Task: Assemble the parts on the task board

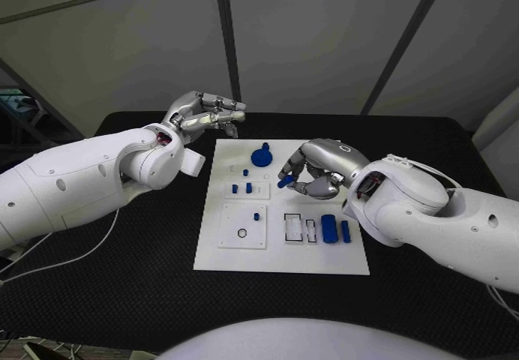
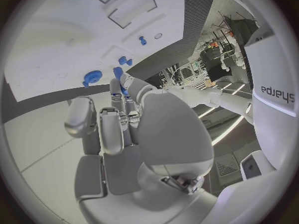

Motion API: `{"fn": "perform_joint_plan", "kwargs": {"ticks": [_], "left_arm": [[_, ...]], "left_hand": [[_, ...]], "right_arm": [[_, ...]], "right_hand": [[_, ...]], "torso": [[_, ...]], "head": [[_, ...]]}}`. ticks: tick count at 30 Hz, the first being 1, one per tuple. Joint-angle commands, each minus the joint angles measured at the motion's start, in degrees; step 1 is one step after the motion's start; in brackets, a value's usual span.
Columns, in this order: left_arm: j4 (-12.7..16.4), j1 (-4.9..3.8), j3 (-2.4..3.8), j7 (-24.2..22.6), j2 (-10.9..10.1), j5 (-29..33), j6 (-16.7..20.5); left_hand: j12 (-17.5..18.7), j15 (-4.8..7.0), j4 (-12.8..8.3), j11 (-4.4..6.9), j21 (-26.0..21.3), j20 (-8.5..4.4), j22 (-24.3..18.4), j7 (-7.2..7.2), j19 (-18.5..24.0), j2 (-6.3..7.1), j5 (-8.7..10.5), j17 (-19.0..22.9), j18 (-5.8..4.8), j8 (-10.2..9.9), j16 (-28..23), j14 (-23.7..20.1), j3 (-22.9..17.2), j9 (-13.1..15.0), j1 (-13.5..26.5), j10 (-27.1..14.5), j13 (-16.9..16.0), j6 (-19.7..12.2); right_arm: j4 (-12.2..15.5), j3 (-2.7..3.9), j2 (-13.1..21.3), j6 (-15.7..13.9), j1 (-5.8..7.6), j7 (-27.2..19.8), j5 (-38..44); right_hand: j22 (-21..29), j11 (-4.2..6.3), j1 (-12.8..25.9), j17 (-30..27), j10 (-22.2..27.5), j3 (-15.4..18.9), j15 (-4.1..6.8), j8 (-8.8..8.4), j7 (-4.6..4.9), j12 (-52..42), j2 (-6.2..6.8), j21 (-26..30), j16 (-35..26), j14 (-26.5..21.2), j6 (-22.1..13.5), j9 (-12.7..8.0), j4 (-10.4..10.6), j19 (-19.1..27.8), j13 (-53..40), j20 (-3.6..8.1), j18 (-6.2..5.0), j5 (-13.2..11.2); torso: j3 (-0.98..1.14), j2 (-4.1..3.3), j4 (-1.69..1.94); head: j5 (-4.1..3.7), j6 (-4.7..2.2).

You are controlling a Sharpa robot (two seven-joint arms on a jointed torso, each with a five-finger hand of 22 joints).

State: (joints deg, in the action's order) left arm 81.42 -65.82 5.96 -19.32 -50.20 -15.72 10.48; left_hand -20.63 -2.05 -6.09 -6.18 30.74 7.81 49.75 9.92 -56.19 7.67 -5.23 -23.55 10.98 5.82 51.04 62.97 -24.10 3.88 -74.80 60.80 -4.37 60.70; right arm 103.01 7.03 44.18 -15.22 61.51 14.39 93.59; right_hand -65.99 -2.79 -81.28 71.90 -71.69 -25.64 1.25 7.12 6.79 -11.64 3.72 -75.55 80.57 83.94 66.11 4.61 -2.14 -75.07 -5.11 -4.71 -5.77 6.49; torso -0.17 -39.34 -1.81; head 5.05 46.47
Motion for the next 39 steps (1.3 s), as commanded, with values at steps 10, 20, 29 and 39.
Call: {"fn": "perform_joint_plan", "kwargs": {"ticks": [10, 20, 29, 39], "left_arm": [[0.1, -0.09, 0.03, -0.2, 0.7, 0.1, -0.7], [0.2, -0.1, 0.04, -0.2, 1.1, 0.1, -0.7], [0.2, -0.1, 0.04, -0.2, 1.1, 0.1, -0.7], [0.0, -0.11, 0.04, -0.2, 1.2, 0.1, -0.8]], "left_hand": [[-0.3, -0.08, -0.1, 0.0, -0.3, 0.29, -0.1, 0.04, -0.2, -0.8, 0.03, 0.1, -0.59, 0.1, 0.3, -0.4, 0.0, 0.0, -0.2, -0.3, 0.1, -0.2], [-0.3, -0.08, -0.1, 0.0, -0.3, 0.29, -0.1, 0.04, -0.2, -0.8, 0.03, 0.1, -0.59, 0.1, 0.3, -0.4, 0.0, 0.0, -0.2, -0.3, 0.1, -0.2], [-0.3, -0.08, -0.1, 0.0, -0.3, 0.29, -0.1, 0.04, -0.2, -0.8, 0.03, 0.1, -0.59, 0.1, 0.3, -0.4, 0.0, 0.0, -0.2, -0.3, 0.1, -0.2], [-0.3, -0.08, -0.1, 0.0, -0.3, 0.29, -0.1, 0.04, -0.2, -0.8, 0.03, 0.1, -0.59, 0.1, 0.3, -0.4, 0.0, 0.0, -0.2, -0.3, 0.1, -0.2]], "right_arm": [[-1.8, -1.91, -7.7, -1.6, 0.0, -3.3, -3.9], [-4.5, -6.04, -11.5, 0.4, -0.27, -4.4, -3.8], [-6.2, -7.23, -12.3, 3.1, -0.58, -4.0, -2.7], [-6.9, -7.75, -12.6, 5.0, -0.95, -4.4, -2.4]], "right_hand": [[0.2, -0.28, 0.6, 0.0, -0.1, -0.2, 0.1, -0.07, 0.59, 0.5, 0.17, -0.1, 0.2, 2.9, 0.0, 0.4, -0.3, -0.3, 0.0, -0.09, 0.5, 0.5], [0.3, -0.31, 0.7, 0.0, -0.1, -0.2, 0.07, -0.14, 0.63, 0.7, 0.17, 0.0, 0.2, 2.9, -0.1, 0.3, -0.2, -0.2, 0.0, -0.11, 0.47, 0.5], [0.4, -0.34, 0.8, -0.1, -0.1, -0.1, 0.05, -0.17, 0.65, 0.8, 0.19, 0.0, 0.2, 2.9, -0.1, 0.3, -0.2, -0.2, 0.0, -0.13, 0.46, 0.5], [0.4, -0.36, 0.8, -0.1, -0.1, -0.1, 0.03, -0.2, 0.66, 0.9, 0.22, 0.0, 0.1, 2.9, -0.1, 0.3, -0.2, -0.1, 0.0, -0.14, 0.45, 0.5]], "torso": [[-0.07, 0.07, 0.1], [0.01, 0.06, -0.01], [0.01, 0.07, -0.02], [0.01, 0.03, 0.0]], "head": [[1.8, 0.35], [2.56, 0.31], [2.99, 0.73], [3.25, 0.89]]}}
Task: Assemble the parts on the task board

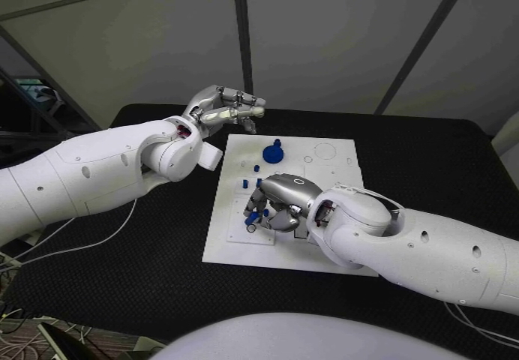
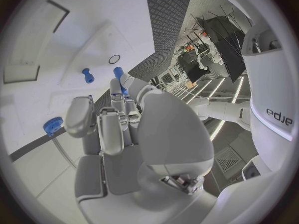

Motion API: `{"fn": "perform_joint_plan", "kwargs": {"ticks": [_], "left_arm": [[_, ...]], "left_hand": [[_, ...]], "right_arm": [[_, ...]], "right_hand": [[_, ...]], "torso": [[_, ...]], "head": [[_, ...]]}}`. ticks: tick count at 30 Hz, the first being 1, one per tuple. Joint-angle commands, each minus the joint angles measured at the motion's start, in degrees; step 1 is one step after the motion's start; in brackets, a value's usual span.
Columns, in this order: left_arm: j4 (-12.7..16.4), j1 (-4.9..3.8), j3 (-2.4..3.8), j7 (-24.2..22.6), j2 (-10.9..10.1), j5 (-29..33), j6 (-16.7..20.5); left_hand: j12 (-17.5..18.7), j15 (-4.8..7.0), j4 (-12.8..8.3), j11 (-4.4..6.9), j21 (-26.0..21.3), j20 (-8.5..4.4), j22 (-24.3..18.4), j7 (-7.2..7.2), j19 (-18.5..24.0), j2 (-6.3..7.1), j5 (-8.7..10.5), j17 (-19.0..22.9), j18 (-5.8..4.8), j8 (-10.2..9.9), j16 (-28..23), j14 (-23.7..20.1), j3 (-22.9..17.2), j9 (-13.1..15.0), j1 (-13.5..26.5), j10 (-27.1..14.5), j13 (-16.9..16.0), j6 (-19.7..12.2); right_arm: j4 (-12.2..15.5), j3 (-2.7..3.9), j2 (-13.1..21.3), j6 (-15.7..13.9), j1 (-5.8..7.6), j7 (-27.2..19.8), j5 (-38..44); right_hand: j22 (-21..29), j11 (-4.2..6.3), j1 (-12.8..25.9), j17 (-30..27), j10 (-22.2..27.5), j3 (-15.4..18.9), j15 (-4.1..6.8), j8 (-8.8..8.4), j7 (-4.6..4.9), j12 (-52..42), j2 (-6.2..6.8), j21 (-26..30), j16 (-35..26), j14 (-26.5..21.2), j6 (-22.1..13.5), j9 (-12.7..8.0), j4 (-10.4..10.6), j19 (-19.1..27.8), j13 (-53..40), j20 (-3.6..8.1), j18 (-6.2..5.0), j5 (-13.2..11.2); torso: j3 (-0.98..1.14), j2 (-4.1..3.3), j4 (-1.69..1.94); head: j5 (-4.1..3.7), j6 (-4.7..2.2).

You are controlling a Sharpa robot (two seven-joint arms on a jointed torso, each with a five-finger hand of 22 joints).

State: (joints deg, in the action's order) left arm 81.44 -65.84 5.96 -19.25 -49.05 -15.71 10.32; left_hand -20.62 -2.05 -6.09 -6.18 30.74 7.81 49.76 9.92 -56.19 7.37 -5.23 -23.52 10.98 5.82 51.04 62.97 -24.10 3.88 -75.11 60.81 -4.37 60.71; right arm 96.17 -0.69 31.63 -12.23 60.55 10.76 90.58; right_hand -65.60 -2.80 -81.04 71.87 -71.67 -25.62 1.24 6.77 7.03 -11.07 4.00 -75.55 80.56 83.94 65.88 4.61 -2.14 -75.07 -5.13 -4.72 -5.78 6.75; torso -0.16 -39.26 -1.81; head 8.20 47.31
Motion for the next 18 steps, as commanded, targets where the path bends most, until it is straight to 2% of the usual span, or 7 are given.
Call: {"fn": "perform_joint_plan", "kwargs": {"ticks": [1, 18], "left_arm": [[0.0, -0.09, 0.04, -0.2, 0.1, 0.1, -0.6], [-0.1, -0.09, 0.03, -0.2, 0.2, 0.1, -0.7]], "left_hand": [[-0.3, -0.08, -0.1, 0.0, -0.3, 0.29, -0.1, 0.04, -0.2, -0.5, 0.03, 0.1, -0.59, 0.1, 0.3, -0.4, 0.0, 0.0, 0.1, -0.3, 0.1, -0.2], [-0.3, -0.08, -0.1, 0.0, -0.3, 0.29, -0.1, 0.04, -0.2, -0.5, 0.03, 0.1, -0.59, 0.1, 0.3, -0.4, 0.0, 0.0, 0.1, -0.3, 0.1, -0.2]], "right_arm": [[0.0, -0.08, -0.1, 2.2, -0.02, -0.7, 0.7], [-0.8, -0.47, -0.2, 3.2, -0.16, -0.1, 3.2]], "right_hand": [[0.0, -0.34, 0.6, -0.1, -0.1, -0.1, 0.03, 0.14, 0.43, 0.3, -0.06, 0.0, 0.2, 2.9, 0.1, 0.3, -0.2, -0.1, 0.0, -0.14, 0.46, 0.2], [0.1, -0.35, 0.6, -0.1, -0.1, -0.1, 0.02, 0.13, 0.42, 0.4, -0.1, 0.1, 0.1, 2.9, 0.1, 0.3, -0.2, -0.1, 0.0, -0.16, 0.45, 0.2]], "torso": [[-0.01, -0.05, -0.01], [0.0, -0.1, 0.0]], "head": [[0.12, 0.07], [0.47, 0.38]]}}
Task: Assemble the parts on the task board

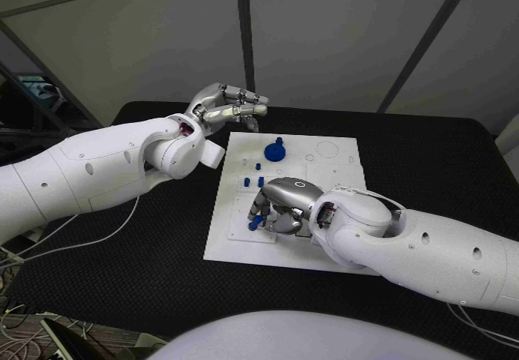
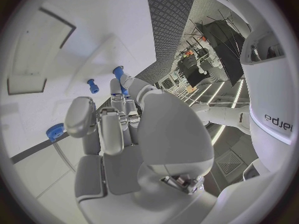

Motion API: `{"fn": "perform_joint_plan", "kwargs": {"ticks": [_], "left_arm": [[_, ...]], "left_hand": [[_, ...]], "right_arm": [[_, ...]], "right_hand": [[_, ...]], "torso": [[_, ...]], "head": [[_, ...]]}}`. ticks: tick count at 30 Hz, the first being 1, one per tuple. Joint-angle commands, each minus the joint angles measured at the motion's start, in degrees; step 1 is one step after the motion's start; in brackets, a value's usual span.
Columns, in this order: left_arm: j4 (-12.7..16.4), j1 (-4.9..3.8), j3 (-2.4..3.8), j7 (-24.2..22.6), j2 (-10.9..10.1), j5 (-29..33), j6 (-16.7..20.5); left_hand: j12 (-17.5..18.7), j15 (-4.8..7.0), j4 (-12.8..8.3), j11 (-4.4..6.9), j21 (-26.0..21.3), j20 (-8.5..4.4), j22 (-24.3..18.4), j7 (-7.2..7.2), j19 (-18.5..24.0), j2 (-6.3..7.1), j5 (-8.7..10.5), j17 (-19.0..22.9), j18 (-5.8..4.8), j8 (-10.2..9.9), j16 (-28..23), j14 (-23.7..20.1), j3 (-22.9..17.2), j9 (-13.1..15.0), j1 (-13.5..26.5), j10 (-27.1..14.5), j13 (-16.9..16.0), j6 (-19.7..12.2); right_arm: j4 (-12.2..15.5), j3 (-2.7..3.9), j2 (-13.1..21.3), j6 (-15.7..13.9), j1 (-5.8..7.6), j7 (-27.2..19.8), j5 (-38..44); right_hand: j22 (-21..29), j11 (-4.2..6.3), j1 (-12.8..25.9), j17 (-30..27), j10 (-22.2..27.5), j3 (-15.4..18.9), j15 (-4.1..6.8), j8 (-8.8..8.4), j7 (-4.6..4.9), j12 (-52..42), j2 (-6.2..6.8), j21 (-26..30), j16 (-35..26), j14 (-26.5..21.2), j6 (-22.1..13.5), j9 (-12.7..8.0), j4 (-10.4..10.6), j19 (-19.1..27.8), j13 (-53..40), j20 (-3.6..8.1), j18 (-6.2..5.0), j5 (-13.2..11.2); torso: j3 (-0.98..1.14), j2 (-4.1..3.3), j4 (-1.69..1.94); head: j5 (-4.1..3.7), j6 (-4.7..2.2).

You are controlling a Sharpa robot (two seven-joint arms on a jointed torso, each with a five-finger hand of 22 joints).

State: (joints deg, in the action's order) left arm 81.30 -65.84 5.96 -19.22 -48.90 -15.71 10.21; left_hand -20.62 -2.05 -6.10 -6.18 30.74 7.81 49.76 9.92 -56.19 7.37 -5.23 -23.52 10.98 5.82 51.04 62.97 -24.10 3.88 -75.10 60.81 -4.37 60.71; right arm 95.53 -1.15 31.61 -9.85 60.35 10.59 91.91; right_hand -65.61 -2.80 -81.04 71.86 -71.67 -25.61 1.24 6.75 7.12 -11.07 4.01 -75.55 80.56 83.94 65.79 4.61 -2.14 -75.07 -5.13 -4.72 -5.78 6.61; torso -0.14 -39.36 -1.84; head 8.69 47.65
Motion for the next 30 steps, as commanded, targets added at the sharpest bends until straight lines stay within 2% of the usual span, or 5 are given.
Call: {"fn": "perform_joint_plan", "kwargs": {"ticks": [1, 14, 18, 22, 30], "left_arm": [[0.0, -0.09, 0.03, -0.2, 0.1, 0.1, -0.6], [0.1, -0.09, 0.03, -0.1, -0.1, 0.1, -0.6], [0.1, -0.09, 0.03, -0.1, -0.1, 0.1, -0.6], [0.2, -0.1, 0.03, -0.1, -0.2, 0.1, -0.6], [0.2, -0.1, 0.03, 0.1, -0.2, 0.1, -0.7]], "left_hand": [[-0.3, -0.07, -0.1, 0.0, -0.3, 0.29, -0.1, 0.05, -0.2, -0.5, 0.02, 0.1, -0.59, 0.1, 0.3, -0.4, 0.0, 0.0, 0.1, -0.3, 0.1, -0.2], [-0.3, -0.07, -0.1, 0.0, -0.3, 0.29, -0.1, 0.05, -0.2, -0.5, 0.02, 0.1, -0.59, 0.1, 0.3, -0.4, 0.0, 0.0, 0.1, -0.3, 0.1, -0.2], [-0.3, -0.07, -0.1, 0.0, -0.3, 0.29, -0.1, 0.05, -0.2, -0.5, 0.02, 0.1, -0.59, 0.1, 0.3, -0.4, 0.0, 0.0, 0.1, -0.3, 0.1, -0.2], [-0.3, -0.07, -0.1, 0.0, -0.3, 0.29, -0.1, 0.05, -0.2, -0.5, 0.02, 0.1, -0.59, 0.1, 0.3, -0.4, 0.0, 0.0, 0.1, -0.3, 0.1, -0.2], [-0.3, -0.07, -0.1, 0.0, -0.3, 0.29, -0.1, 0.05, -0.2, -0.5, 0.02, 0.1, -0.59, 0.1, 0.3, -0.4, 0.0, 0.0, 0.1, -0.3, 0.1, -0.2]], "right_arm": [[-0.2, -0.02, -0.2, 0.9, 0.03, 0.1, 2.0], [-0.6, -0.06, -0.6, 3.0, -0.02, 0.4, 2.7], [-0.7, -0.08, -1.0, 1.9, -0.02, 0.4, 2.7], [-0.9, -0.11, -1.3, 0.1, -0.03, 0.3, 2.7], [-1.1, -0.19, -1.3, -1.7, -0.03, 0.5, 3.0]], "right_hand": [[0.1, -0.35, 0.6, -0.1, -0.1, -0.1, 0.02, 0.15, 0.34, 0.4, -0.11, 0.1, 0.1, 2.9, 0.2, 0.3, -0.2, -0.1, 0.0, -0.16, 0.45, 0.3], [0.4, -0.39, 1.1, -0.3, -0.2, 0.1, -0.04, -0.03, 0.37, 0.8, 0.13, 0.3, 0.0, 2.8, 0.1, 0.3, -0.2, 0.2, -0.1, -0.23, 0.39, 0.2], [0.7, -0.85, 1.8, -0.3, 0.9, 0.2, -0.4, -1.03, 0.9, 2.1, 0.48, 0.5, 0.0, 2.8, -1.3, -0.1, 0.0, 0.4, 0.1, -0.45, 0.34, -0.1], [1.1, -2.08, 3.4, -0.4, 4.0, 0.7, -1.43, -2.85, 1.86, 4.3, 1.79, 0.8, 0.1, 2.8, -4.2, -0.8, 0.6, 0.8, 0.8, -1.25, 0.3, 0.2], [1.8, -2.45, 4.0, -0.8, 5.4, 1.0, -1.8, -3.3, 1.8, 5.0, 2.93, 1.3, 0.0, 2.6, -6.9, -0.9, 0.8, 1.3, 1.0, -1.83, 0.08, 0.4]], "torso": [[-0.02, 0.03, 0.03], [-0.07, 0.02, -0.04], [-0.04, 0.01, 0.03], [-0.07, 0.07, 0.03], [-0.02, 0.02, -0.06]], "head": [[-0.02, 0.07], [0.08, 0.37], [0.1, 0.4], [0.12, 0.39], [-0.06, 0.42]]}}
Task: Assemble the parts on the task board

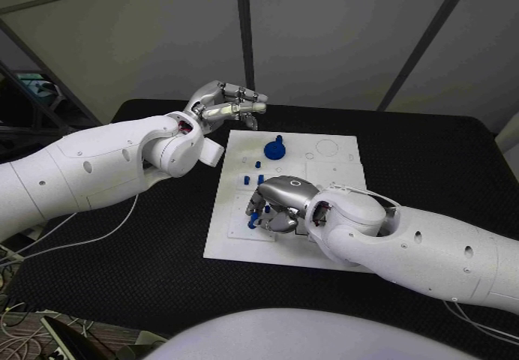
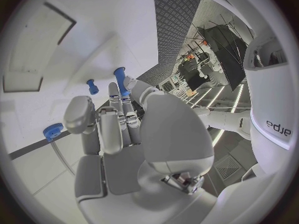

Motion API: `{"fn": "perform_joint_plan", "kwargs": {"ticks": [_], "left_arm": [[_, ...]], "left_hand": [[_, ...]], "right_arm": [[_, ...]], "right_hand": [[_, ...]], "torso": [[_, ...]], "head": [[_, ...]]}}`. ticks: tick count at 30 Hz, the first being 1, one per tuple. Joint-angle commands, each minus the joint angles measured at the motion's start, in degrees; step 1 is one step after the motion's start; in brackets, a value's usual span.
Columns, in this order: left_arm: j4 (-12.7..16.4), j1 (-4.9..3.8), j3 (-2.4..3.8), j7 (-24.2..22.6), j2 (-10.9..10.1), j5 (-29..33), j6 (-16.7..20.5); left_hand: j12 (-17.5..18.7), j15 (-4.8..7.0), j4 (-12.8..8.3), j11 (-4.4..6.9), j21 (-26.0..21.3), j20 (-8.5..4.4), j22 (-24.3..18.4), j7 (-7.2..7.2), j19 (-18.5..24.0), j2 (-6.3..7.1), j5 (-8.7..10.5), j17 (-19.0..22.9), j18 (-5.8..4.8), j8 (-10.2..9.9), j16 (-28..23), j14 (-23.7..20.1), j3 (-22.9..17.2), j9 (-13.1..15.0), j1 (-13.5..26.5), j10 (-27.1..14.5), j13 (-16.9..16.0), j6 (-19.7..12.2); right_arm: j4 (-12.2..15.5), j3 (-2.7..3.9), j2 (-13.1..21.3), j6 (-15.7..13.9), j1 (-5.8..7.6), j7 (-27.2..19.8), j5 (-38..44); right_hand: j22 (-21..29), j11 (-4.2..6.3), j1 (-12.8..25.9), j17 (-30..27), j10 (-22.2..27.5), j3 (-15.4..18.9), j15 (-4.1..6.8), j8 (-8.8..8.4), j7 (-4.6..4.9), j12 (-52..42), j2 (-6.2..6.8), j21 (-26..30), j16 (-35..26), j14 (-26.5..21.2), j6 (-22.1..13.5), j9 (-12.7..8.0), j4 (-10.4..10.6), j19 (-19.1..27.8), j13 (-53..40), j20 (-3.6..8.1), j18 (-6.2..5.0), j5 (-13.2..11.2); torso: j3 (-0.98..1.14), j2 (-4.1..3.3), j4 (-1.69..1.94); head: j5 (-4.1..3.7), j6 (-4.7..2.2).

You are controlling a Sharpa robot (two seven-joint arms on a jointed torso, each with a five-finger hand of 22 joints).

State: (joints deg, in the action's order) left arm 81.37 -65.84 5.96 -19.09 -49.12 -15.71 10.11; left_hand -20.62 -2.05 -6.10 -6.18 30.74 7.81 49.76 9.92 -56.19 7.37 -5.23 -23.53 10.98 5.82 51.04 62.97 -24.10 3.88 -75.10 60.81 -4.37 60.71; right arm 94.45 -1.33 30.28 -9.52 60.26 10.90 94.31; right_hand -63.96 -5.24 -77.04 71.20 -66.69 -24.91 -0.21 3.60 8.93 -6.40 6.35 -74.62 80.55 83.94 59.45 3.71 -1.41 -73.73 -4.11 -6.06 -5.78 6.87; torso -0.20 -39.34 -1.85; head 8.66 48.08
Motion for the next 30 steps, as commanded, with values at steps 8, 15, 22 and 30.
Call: {"fn": "perform_joint_plan", "kwargs": {"ticks": [8, 15, 22, 30], "left_arm": [[0.1, -0.1, 0.04, 0.1, 0.0, 0.1, -0.8], [0.1, -0.1, 0.04, 0.2, 0.0, 0.1, -0.8], [0.1, -0.1, 0.04, 0.3, -0.1, 0.1, -0.7], [0.0, -0.1, 0.04, 0.4, -0.1, 0.1, -0.7]], "left_hand": [[-0.4, -0.07, -0.1, 0.0, -0.3, 0.28, 0.0, 0.02, -0.3, -0.51, 0.07, 0.1, -0.59, 0.1, 0.4, -0.5, 0.1, 0.0, 0.0, -0.4, 0.1, -0.2], [-0.4, -0.07, -0.1, 0.0, -0.3, 0.28, 0.0, 0.02, -0.3, -0.51, 0.07, 0.1, -0.59, 0.1, 0.4, -0.5, 0.1, 0.0, 0.0, -0.4, 0.1, -0.2], [-0.4, -0.07, -0.1, 0.0, -0.3, 0.28, 0.0, 0.02, -0.3, -0.51, 0.07, 0.1, -0.59, 0.1, 0.4, -0.5, 0.1, 0.0, 0.0, -0.4, 0.1, -0.2], [-0.4, -0.07, -0.1, 0.0, -0.3, 0.28, 0.0, 0.03, -0.3, -0.53, 0.07, 0.1, -0.59, 0.1, 0.4, -0.5, 0.1, 0.0, 0.0, -0.4, 0.1, -0.2]], "right_arm": [[0.3, -0.04, 0.2, -3.5, 0.06, 0.3, 0.8], [0.8, -0.04, 0.4, -4.1, 0.06, 0.1, 0.9], [1.7, -0.04, 0.9, -3.9, 0.05, 0.0, 0.5], [2.4, -0.05, 1.5, -2.8, 0.04, -0.2, -0.3]], "right_hand": [[0.9, 0.23, 0.5, -0.7, 0.7, 0.7, -0.23, -0.14, -0.48, 0.3, 1.27, 0.9, -0.3, 2.5, -1.7, 0.0, 0.2, 0.5, 0.0, -0.52, -0.14, 0.0], [1.1, 0.3, 0.7, -0.8, 1.0, 1.0, -0.14, -0.12, -0.72, 0.4, 1.6, 1.0, -0.4, 2.4, -2.5, 0.0, 0.3, 0.6, 0.0, -0.47, -0.18, -0.3], [1.1, 0.32, 0.7, -0.8, 1.0, 1.0, -0.13, -0.08, -0.75, 0.4, 1.67, 1.1, -0.4, 2.4, -2.5, 0.0, 0.3, 0.6, 0.0, -0.46, -0.18, -0.3], [1.1, 0.4, 0.8, -0.9, 0.8, 1.2, -0.08, 0.11, -0.77, 0.2, 1.79, 1.1, -0.5, 2.4, -2.4, 0.1, 0.3, 0.6, -0.1, -0.43, -0.18, -0.4]], "torso": [[0.07, 0.01, -0.01], [0.04, 0.01, -0.02], [0.04, 0.02, -0.04], [0.06, 0.06, -0.07]], "head": [[-0.12, -0.06], [-0.15, 0.0], [-0.09, 0.0], [-0.03, 0.13]]}}
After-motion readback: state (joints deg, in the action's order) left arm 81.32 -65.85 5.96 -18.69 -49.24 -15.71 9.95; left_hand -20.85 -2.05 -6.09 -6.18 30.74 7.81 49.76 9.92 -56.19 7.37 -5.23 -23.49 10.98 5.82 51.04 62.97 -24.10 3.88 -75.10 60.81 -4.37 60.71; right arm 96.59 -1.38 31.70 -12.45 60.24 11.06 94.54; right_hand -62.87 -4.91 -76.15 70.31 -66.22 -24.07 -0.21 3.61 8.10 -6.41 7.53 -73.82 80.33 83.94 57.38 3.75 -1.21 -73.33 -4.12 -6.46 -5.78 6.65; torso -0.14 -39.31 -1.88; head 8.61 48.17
